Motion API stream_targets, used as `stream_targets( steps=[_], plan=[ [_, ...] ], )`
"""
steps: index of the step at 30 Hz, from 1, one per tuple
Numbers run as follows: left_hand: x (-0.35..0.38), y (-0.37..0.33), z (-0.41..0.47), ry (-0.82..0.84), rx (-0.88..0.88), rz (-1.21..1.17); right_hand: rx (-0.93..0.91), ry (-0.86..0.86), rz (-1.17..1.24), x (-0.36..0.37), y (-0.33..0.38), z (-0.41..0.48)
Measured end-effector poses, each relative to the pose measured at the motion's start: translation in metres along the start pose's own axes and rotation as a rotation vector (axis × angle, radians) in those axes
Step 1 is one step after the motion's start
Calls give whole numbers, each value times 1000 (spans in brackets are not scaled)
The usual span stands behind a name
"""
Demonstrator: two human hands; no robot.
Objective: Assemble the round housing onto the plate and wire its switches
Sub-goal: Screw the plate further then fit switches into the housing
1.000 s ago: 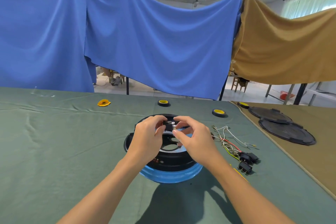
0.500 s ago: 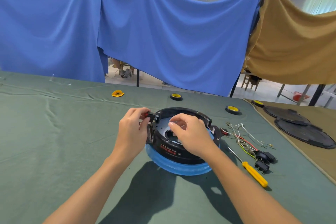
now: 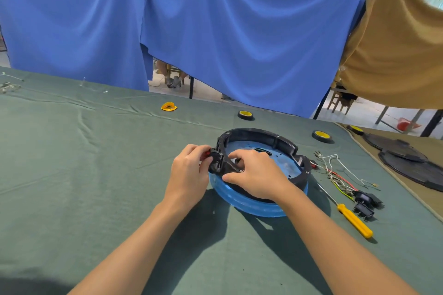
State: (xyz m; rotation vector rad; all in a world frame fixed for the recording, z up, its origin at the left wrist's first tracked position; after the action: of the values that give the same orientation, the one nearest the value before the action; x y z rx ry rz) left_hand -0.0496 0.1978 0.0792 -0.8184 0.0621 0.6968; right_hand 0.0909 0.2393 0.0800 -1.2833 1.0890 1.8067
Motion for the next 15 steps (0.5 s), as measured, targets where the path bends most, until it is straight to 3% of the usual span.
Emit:
stream_targets(
  steps=[15],
  plan=[
    [3, -7, -10, -1, 49, 9, -34, -1, -52, 4, 3, 0]
  ],
)
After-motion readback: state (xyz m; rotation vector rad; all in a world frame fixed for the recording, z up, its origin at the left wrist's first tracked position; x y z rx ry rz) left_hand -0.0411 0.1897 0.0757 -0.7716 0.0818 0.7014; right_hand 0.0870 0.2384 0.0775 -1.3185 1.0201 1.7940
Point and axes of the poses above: each hand's wrist, its own z-axis towards the middle knuckle, its own x-axis out of the palm, y = z × x, the point moved 10 cm from there along z, towards the middle knuckle, and after that the axes turned 7 degrees about -z, right-handed, at the moved point
